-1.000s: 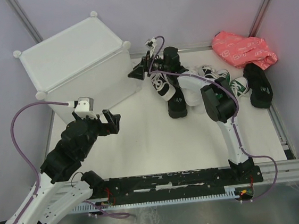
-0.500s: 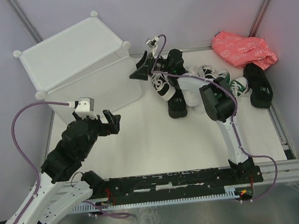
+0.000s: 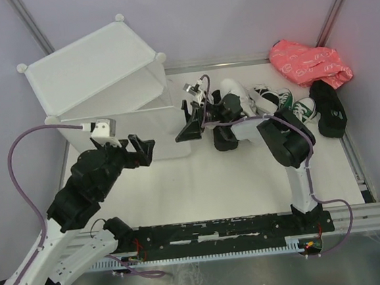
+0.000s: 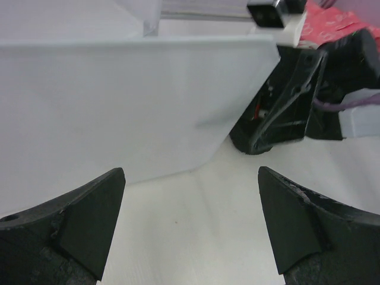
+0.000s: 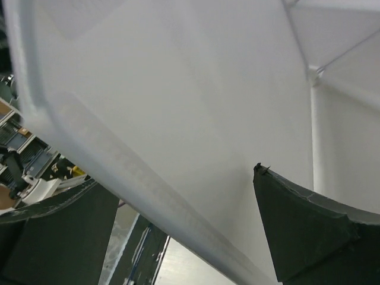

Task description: Place and organize the shoes in the shoe cabinet

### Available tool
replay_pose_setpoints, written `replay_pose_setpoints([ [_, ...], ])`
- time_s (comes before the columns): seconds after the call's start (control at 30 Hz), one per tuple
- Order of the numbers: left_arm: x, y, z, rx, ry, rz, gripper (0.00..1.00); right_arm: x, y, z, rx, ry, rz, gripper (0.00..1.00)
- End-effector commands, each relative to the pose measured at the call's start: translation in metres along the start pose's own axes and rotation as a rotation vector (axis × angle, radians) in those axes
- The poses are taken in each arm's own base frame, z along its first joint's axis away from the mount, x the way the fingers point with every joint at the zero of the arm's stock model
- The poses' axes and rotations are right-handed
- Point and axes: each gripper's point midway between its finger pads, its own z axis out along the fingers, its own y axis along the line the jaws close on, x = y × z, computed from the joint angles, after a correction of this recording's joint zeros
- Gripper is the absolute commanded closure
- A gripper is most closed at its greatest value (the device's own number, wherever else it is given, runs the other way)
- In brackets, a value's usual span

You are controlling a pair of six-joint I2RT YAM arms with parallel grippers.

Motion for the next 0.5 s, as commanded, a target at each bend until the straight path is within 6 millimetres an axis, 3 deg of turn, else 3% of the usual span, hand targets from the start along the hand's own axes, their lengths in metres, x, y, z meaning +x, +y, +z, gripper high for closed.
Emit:
replay_pose_setpoints([
  [0.0, -0.062, -0.032, -0.020, 0.148, -0.150, -0.078, 0.01, 0.020, 0.045, -0.007, -0.045, 0.026, -0.105, 0.01],
  [0.2, -0.098, -0.058, -0.038, 0.279, -0.223, -0.137, 0.01, 0.059, 0.085, -0.004, -0.005, 0.089, -0.082, 0.01],
  [0.33, -0.101, -0.060, -0.038, 0.283, -0.219, -0.141, 0.01, 0.099, 0.101, -0.002, 0.139, 0.268, -0.137, 0.01],
  [0.47, -0.096, -0.060, -0.033, 0.270, -0.193, -0.142, 0.01, 0.123, 0.143, 0.019, 0.133, 0.433, -0.200, 0.01],
])
